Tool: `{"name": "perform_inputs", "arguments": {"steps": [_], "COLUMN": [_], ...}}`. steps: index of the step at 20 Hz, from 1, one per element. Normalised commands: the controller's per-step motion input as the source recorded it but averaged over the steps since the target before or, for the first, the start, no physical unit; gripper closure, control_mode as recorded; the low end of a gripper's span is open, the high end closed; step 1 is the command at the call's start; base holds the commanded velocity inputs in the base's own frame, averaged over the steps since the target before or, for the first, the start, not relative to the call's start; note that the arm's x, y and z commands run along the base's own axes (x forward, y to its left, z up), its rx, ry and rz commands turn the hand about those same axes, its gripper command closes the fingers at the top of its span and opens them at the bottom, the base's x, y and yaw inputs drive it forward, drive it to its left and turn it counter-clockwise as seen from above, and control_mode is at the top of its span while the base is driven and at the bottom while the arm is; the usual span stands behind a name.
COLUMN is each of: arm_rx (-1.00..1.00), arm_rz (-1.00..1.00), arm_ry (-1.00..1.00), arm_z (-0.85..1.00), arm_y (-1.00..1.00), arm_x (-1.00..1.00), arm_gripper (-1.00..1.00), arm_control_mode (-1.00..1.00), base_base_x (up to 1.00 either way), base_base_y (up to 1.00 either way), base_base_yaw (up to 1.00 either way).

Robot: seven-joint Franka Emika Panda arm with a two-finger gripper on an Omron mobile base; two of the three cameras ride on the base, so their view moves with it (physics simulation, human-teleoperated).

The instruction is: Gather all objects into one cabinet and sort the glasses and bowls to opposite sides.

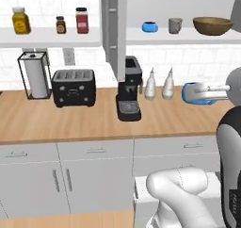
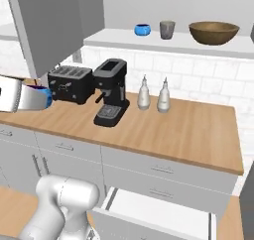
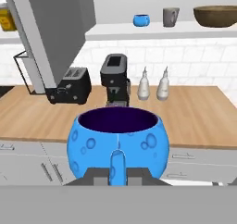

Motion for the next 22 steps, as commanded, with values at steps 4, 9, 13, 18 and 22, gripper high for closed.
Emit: {"name": "perform_inputs", "arguments": {"steps": [4, 9, 13, 18, 22], "arm_rx": [0.00, 0.00, 0.00, 0.00, 0.00], "arm_rz": [0.00, 0.00, 0.00, 0.00, 0.00], "arm_ry": [0.00, 0.00, 0.00, 0.00, 0.00], "arm_z": [0.00, 0.00, 0.00, 0.00, 0.00], "arm_y": [0.00, 0.00, 0.00, 0.00, 0.00], "arm_x": [0.00, 0.00, 0.00, 0.00, 0.00], "arm_gripper": [1.00, 1.00, 1.00, 1.00, 1.00], "arm_control_mode": [1.00, 1.00, 1.00, 1.00, 1.00], "base_base_x": [-0.25, 0.19, 0.64, 0.74, 0.63], "base_base_y": [-0.88, -0.58, -0.08, 0.00, 0.00], "base_base_yaw": [-0.11, -0.13, -0.09, -0.03, -0.05]}}
